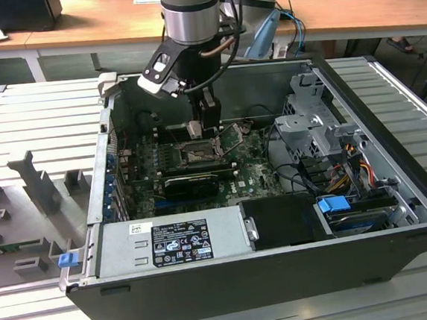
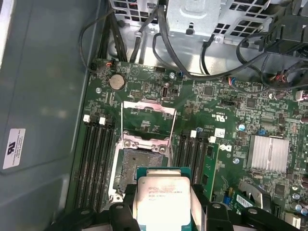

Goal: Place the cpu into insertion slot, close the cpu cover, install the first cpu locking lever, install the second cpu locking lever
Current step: 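Place the cpu into insertion slot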

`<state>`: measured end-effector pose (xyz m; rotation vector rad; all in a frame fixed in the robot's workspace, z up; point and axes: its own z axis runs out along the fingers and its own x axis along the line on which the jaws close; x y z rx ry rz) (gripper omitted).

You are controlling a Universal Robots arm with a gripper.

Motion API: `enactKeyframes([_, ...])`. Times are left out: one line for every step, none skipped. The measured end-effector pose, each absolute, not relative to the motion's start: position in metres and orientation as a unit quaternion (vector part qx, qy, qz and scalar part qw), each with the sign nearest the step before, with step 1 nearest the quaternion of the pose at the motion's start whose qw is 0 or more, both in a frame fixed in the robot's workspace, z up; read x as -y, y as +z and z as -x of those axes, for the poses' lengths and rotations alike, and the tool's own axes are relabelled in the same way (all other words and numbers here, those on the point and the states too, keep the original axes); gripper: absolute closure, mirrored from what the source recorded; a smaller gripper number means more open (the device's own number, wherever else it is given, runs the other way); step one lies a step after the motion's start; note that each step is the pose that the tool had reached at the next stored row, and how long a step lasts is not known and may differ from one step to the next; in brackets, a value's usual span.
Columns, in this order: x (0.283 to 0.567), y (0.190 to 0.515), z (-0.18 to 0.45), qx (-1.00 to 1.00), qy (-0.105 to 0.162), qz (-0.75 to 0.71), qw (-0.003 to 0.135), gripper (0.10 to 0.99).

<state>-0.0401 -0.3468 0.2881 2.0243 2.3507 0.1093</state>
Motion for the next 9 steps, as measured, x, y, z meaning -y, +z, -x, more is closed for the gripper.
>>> enactKeyframes([0.3468,0.2879,0.0401,-0.756,0.035,-0.653,0.019,0.557])
enactKeyframes([0.3468,0.2878,0.0401,-0.755,0.035,-0.654,0.019,0.557])
enactKeyframes([0.3468,0.2876,0.04,-0.754,0.035,-0.655,0.019,0.557])
enactKeyframes([0.3468,0.2875,0.0401,-0.754,0.035,-0.656,0.019,0.557])
enactKeyframes([0.3468,0.2872,0.0401,-0.753,0.035,-0.657,0.019,0.557])
enactKeyframes([0.3468,0.2871,0.0401,-0.752,0.035,-0.658,0.019,0.557])
enactKeyframes([0.3468,0.2868,0.0401,-0.75,0.035,-0.66,0.019,0.557])
enactKeyframes([0.3468,0.2866,0.0401,-0.75,0.035,-0.661,0.019,0.557])
enactKeyframes([0.3468,0.2864,0.0401,-0.748,0.035,-0.662,0.019,0.557])
